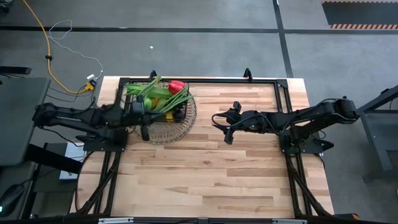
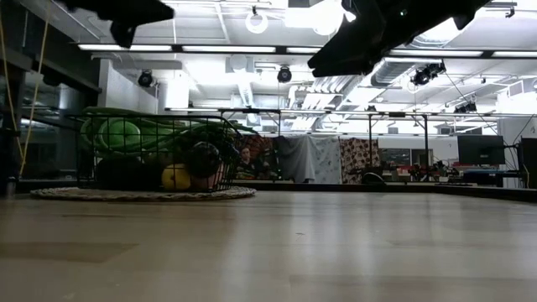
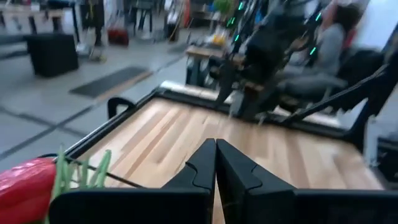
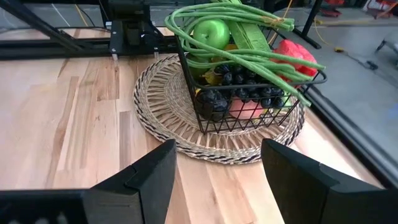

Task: Build produce basket
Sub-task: Return to Home Position

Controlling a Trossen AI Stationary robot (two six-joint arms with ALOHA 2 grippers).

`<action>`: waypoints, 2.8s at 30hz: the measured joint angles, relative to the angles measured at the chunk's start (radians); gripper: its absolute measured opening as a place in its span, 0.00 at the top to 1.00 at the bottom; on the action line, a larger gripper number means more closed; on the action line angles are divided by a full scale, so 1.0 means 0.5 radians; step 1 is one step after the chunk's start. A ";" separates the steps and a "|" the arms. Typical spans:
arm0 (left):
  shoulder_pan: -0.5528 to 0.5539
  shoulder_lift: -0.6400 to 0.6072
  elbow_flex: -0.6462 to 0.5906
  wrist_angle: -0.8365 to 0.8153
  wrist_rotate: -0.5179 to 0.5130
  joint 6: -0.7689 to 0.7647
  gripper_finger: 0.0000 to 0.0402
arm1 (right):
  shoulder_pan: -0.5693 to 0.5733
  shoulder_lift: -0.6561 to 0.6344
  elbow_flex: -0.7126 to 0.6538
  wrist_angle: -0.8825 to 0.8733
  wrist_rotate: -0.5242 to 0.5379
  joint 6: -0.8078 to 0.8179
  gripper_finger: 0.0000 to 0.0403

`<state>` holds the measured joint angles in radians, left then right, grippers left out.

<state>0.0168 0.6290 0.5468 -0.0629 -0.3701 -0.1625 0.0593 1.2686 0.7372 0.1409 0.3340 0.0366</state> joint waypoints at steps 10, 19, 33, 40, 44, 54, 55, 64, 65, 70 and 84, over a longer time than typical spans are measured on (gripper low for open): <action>-0.176 -0.619 -0.617 0.182 -0.091 0.037 1.00 | -0.003 0.104 -0.001 0.005 0.000 0.023 0.44; -0.176 -1.098 -0.799 0.035 -0.044 0.124 1.00 | 0.001 0.104 -0.001 0.036 0.008 0.151 0.44; -0.094 -1.229 -1.046 0.195 0.072 0.159 1.00 | 0.002 -0.232 -0.001 -0.573 0.058 0.338 0.44; 0.106 -1.214 -1.074 0.205 0.371 0.226 1.00 | 0.001 -0.366 0.000 -0.929 -0.059 0.311 0.44; 0.223 -1.215 -1.073 0.182 0.493 0.217 1.00 | -0.007 -0.427 0.000 -1.091 -0.063 0.283 0.44; 0.293 -1.211 -1.073 0.180 0.518 0.228 1.00 | -0.187 -0.712 0.000 -1.621 -0.109 0.392 0.75; 0.293 -1.211 -1.073 0.180 0.517 0.228 1.00 | -0.199 -0.744 0.000 -1.626 -0.115 0.391 0.80; 0.293 -1.211 -1.072 0.180 0.513 0.227 1.00 | -0.172 -1.176 -0.261 -1.386 -0.213 0.477 0.95; 0.293 -1.211 -1.072 0.180 0.513 0.228 1.00 | -0.159 -1.251 -0.367 -1.278 -0.214 0.487 0.97; 0.293 -1.211 -1.072 0.180 0.509 0.227 1.00 | -0.157 -1.640 -0.828 -0.904 -0.274 0.487 0.99; 0.293 -1.211 -1.070 0.181 0.509 0.228 1.00 | -0.088 -2.388 -1.452 -0.223 -0.423 0.365 1.00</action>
<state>0.1635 0.0235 0.0116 0.0276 -0.1158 -0.0486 0.0152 0.0745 0.0113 0.0294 0.1226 0.2191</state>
